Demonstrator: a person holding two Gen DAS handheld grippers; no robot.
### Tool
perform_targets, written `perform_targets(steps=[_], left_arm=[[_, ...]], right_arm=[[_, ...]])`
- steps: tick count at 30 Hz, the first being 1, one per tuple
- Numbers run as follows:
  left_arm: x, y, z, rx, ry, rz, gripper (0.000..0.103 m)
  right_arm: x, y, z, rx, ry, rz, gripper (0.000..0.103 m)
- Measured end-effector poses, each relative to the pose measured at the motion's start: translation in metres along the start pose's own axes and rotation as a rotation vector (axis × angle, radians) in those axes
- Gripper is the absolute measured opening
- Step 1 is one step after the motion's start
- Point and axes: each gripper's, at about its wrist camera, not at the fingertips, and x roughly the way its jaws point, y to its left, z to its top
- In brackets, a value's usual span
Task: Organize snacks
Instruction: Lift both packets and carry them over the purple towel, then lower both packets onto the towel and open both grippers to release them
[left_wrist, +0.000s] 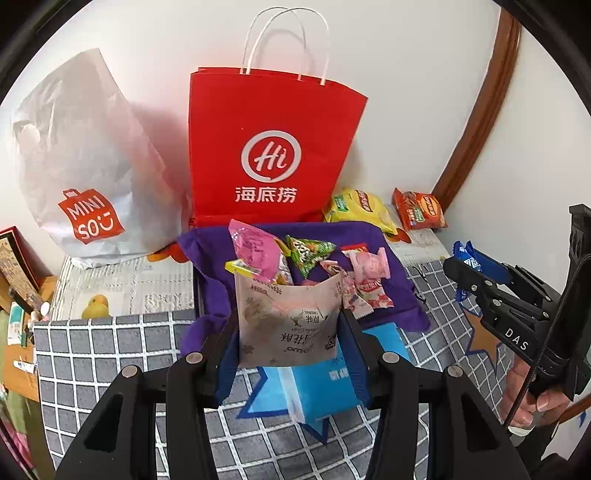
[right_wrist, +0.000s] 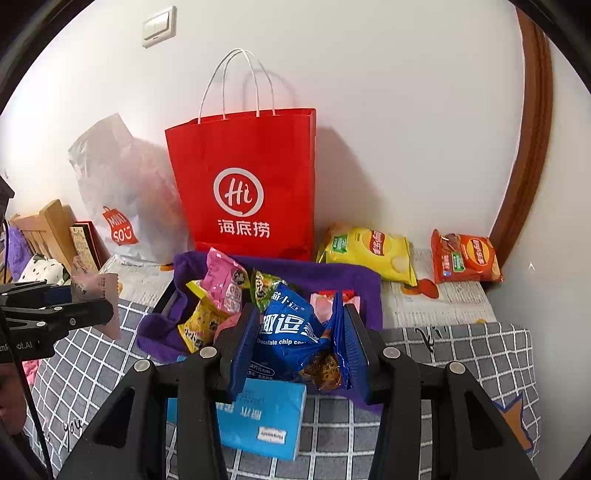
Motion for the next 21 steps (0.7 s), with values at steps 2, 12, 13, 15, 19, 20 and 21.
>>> perform_targets(steps=[2,12,13,15,19,20,21], left_arm=[[0.003,0.003,0.004,-0.003,0.002,0.006,0.048],[0.023,0.013,0.023,-0.007,0.009,0.014,0.048],[0.025,0.013,0.025,-0.006,0.01,0.015,0.048],[0.026,0.014,0.027,-0.004,0.009,0.016,0.048],[0.033,0.018,0.035,-0.004,0.006,0.02,0.048],[0.035,0.019,0.037,-0.003,0.006,0.023,0.048],[0.037,0.021,0.038,-0.003,0.006,0.027,0.048]], right_arm=[[0.002,0.0,0.004,-0.007,-0.005,-0.004,0.045],[0.028,-0.007,0.02,0.008,0.005,-0.002,0.045],[0.031,-0.007,0.021,0.007,0.006,-0.002,0.045],[0.036,-0.007,0.025,0.005,0.006,-0.001,0.045],[0.044,-0.007,0.031,0.003,0.004,0.0,0.045],[0.047,-0.008,0.034,0.002,0.002,0.0,0.045],[0.05,-0.008,0.036,0.002,0.002,0.0,0.045]])
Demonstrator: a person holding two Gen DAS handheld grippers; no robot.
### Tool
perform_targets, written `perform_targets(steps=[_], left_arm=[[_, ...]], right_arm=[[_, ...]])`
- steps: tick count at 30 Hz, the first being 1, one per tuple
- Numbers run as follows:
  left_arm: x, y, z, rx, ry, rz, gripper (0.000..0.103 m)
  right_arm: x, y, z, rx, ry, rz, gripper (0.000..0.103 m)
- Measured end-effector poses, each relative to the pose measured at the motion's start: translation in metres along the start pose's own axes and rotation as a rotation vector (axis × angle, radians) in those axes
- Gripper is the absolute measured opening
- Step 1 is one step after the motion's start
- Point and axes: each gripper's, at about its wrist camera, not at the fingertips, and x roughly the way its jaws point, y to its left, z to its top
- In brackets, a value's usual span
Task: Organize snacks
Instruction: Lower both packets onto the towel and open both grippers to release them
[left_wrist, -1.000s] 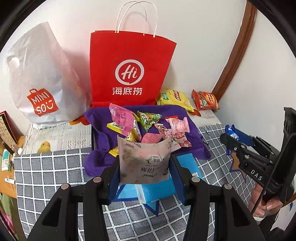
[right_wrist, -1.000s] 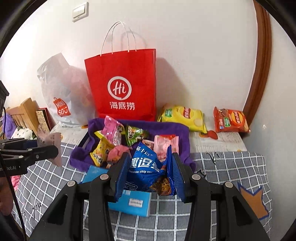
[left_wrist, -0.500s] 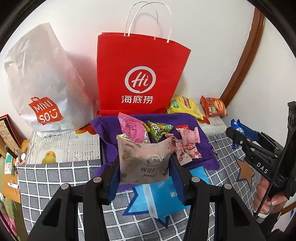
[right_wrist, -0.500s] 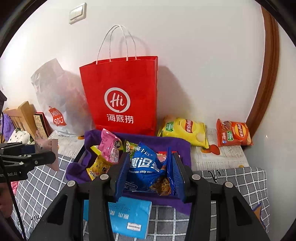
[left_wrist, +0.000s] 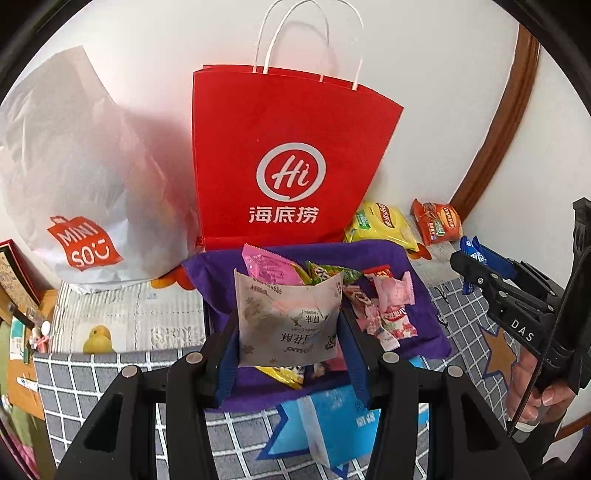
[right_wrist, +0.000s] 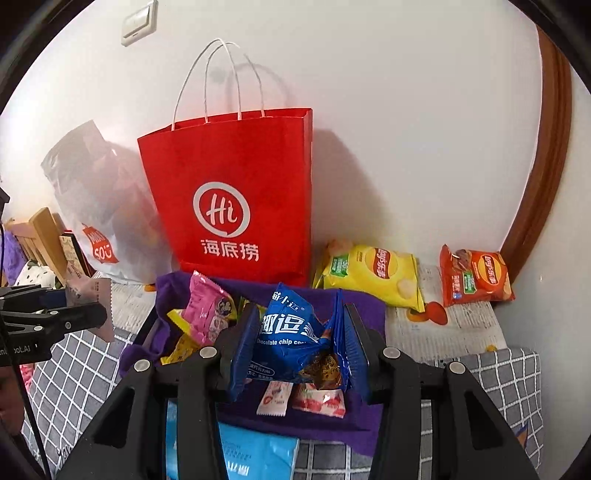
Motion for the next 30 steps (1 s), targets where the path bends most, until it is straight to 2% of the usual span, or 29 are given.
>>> perform_targets(steps=[10,17,22,25,30], left_arm=[[0.024,0.021,0.013,-0.039,0.008,0.007,0.048],[0.055,0.021,0.023,-0.049,0.047,-0.023,0.048],[0.088,0.017,0.025,-0.076,0.097,-0.06,0.048],[0.104,0.01,0.028,-0.068,0.12,-0.078,0.048],[0.13,-0.002,0.027,-0.061,0.174,-0.094,0.048]], right_arm=[[0.029,-0.007,0.015,0.003,0.004,0.005,0.045],[0.064,-0.013,0.006,0.013,0.073,0.061,0.045],[0.095,-0.015,-0.006,0.01,0.158,0.111,0.045],[0.102,-0.012,-0.01,-0.016,0.169,0.116,0.045],[0.112,-0.007,-0.016,-0.014,0.212,0.186,0.046]])
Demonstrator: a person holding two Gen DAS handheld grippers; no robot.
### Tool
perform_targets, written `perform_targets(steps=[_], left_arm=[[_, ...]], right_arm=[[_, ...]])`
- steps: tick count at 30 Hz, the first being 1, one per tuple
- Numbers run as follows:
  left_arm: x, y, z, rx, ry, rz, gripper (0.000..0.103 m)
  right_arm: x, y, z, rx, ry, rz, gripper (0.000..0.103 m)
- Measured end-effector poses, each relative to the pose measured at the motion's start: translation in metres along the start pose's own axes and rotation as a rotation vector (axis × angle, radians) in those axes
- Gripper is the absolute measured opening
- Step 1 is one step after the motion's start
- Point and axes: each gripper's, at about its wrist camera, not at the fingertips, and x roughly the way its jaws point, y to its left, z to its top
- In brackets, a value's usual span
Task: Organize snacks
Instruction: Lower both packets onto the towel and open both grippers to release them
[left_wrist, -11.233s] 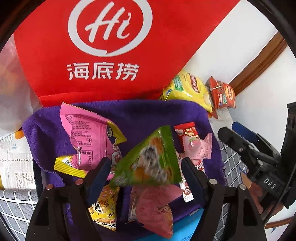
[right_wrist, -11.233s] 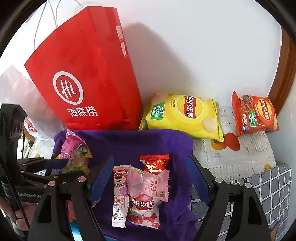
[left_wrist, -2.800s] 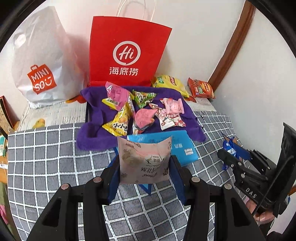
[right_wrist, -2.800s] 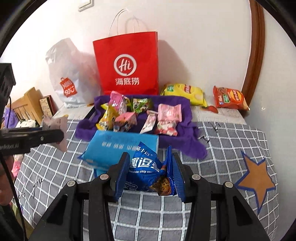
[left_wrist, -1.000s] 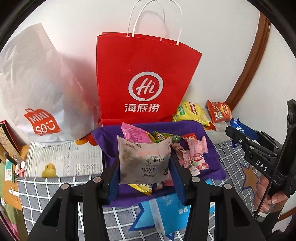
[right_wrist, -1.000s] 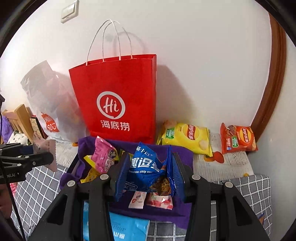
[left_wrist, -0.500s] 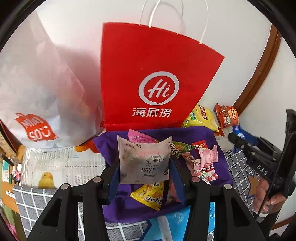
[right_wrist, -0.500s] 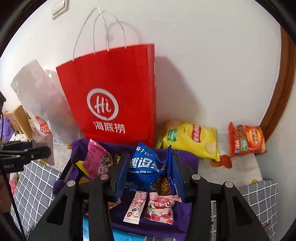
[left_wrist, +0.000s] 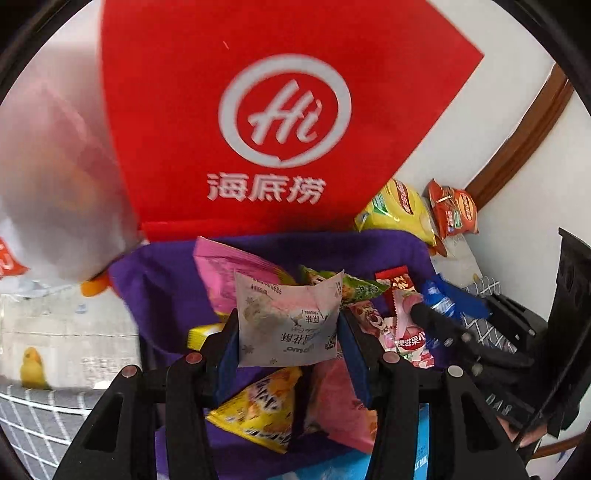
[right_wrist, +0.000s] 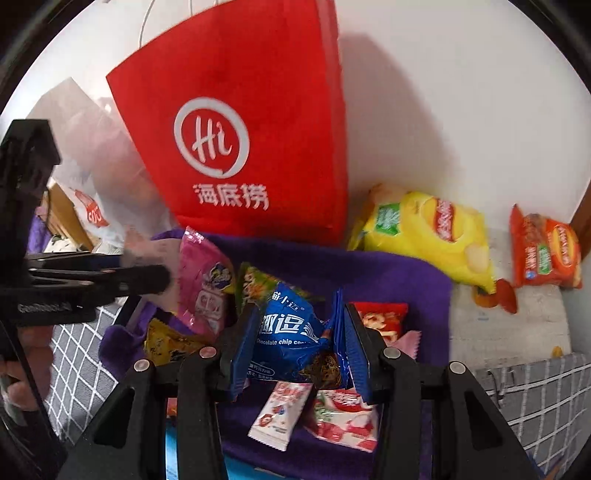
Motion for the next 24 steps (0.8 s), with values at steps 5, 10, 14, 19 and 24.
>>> perform_targets(steps=[5,10,14,19,24], left_arm=[[0.018,-0.004,-0.003,0.012,0.038,0.001,0.049],[0.024,-0.003,-0.005,0.019,0.052,-0.007,0.051],[0.027,-0.005,-0.004,0.023,0.056,-0.005,0.051],[0.028,-0.006,-0.004,0.031,0.059,-0.003,0.051],[0.029,-0.005,-0.003,0.028,0.066,-0.012,0.052]], right_arm=[[0.015,0.005,-0.005,-0.028,0.04,-0.012,0.046],[0.027,-0.002,-0.009,-0.013,0.079,-0.036,0.046],[0.031,-0.008,-0.01,0.001,0.089,-0.047,0.047],[0.034,-0.007,-0.013,-0.006,0.099,-0.054,0.049],[0.036,-0.006,-0.013,-0.015,0.102,-0.057,0.053]])
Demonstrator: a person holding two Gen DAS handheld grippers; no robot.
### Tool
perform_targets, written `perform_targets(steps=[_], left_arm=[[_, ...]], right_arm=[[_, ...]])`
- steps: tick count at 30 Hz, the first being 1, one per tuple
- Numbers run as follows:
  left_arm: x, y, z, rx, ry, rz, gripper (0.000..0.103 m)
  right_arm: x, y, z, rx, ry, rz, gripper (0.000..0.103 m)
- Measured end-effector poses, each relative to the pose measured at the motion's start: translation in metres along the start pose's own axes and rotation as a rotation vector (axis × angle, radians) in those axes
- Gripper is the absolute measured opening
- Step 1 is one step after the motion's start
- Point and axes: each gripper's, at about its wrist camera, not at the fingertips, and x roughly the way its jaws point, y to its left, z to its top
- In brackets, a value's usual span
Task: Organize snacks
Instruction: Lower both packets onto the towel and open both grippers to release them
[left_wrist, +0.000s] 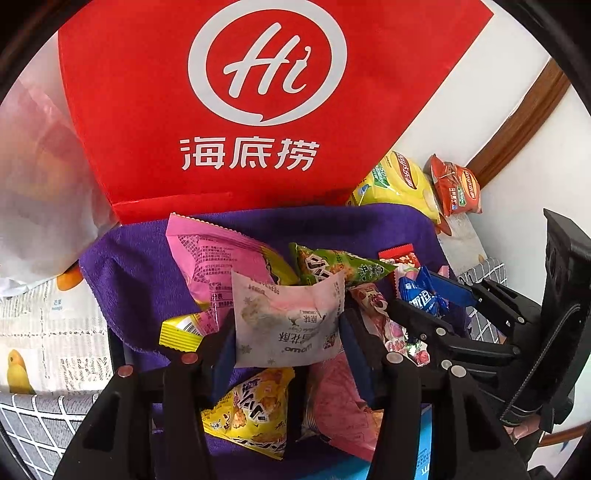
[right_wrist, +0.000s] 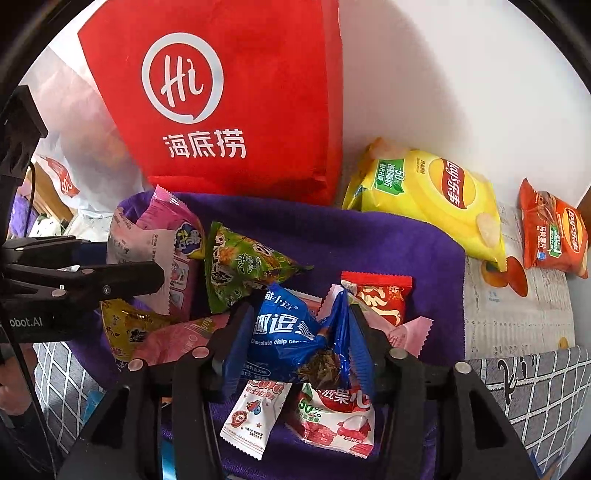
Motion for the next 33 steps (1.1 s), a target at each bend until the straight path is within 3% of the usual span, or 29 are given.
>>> perform_targets(steps=[6,9,14,24,33], left_arm=[[-0.001,-0.002,0.0,0.017,0.001,0.003,0.054],[-0.001,-0.004,-0.001,0.024,0.0,0.005,0.06],[-0.007,-0.007,-0.001,0.029,-0.015,0.008,0.073],[-0.029,-0.008,-0.005,0.025,-0.037,0.038,0.073],[-0.055,-0.008,-0.034,0.025,-0.034,0.08,0.076]], right_arm=[[0.0,0.0,0.002,0.0,-0.003,-0.015,0.056],[-0.005,-0.002,0.002,0.009,-0.012,-0.014,0.065],[-0.012,-0.008,0.003,0.04,-0.029,-0.008,0.067],[-0.034,-0.003,0.005,0.033,-0.053,-0.014,0.067],[-0.055,0.0,-0.002,0.061,-0.057,-0.014,0.067]])
